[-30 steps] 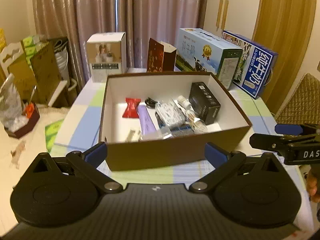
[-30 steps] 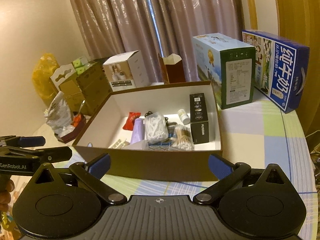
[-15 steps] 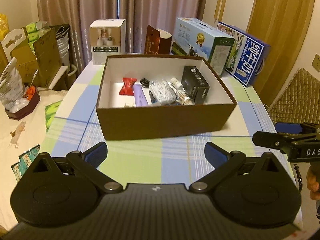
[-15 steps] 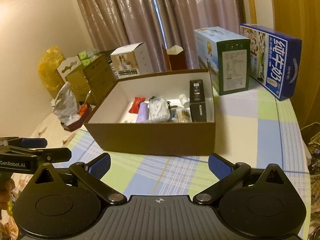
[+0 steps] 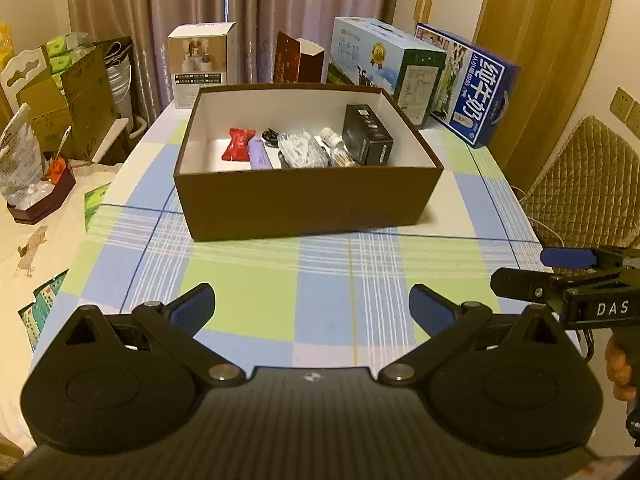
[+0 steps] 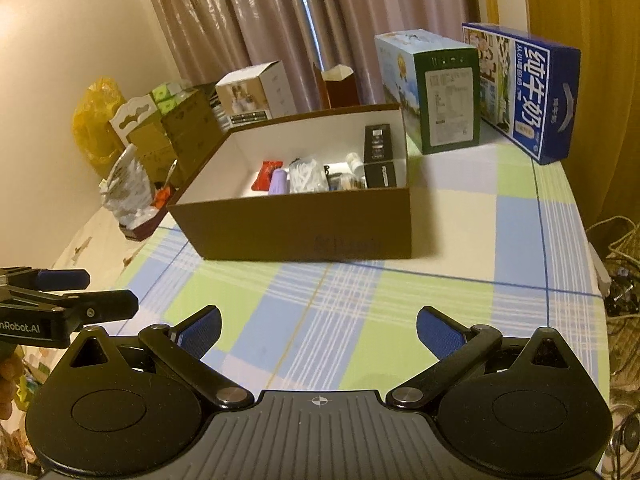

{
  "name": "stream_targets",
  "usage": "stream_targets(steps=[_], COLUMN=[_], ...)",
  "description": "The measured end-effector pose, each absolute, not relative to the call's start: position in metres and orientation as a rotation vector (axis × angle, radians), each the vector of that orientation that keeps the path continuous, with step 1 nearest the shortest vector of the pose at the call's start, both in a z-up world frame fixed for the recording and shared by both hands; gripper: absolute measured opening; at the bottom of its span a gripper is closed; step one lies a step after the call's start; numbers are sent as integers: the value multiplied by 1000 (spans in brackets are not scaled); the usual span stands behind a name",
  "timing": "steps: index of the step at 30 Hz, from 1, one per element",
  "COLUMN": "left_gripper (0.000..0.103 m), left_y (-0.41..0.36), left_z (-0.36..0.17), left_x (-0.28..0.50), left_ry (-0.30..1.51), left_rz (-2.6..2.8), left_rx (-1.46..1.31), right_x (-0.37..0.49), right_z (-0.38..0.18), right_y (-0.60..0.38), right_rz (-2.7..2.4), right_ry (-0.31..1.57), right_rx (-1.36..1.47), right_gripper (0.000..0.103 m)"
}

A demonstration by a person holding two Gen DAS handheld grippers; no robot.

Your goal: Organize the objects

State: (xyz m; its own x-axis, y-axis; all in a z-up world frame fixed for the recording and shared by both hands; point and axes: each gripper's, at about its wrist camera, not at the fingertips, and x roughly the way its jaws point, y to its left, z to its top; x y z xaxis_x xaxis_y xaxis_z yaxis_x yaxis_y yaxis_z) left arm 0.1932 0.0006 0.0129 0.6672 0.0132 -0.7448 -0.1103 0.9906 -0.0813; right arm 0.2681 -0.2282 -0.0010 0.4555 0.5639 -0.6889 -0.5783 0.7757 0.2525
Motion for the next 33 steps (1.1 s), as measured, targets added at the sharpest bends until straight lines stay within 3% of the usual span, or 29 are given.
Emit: stream_targets(steps=[33], left_gripper=[102], left_y=[-9], left_z=[3], left_x=[165], left_ry=[867], left_rz=[123], left_rx=[-151], right_x=[246], right_z=[-12], right_y=[-230], right_rz=[754], right_ry=[887], right_rx=[-44], right_gripper=[101])
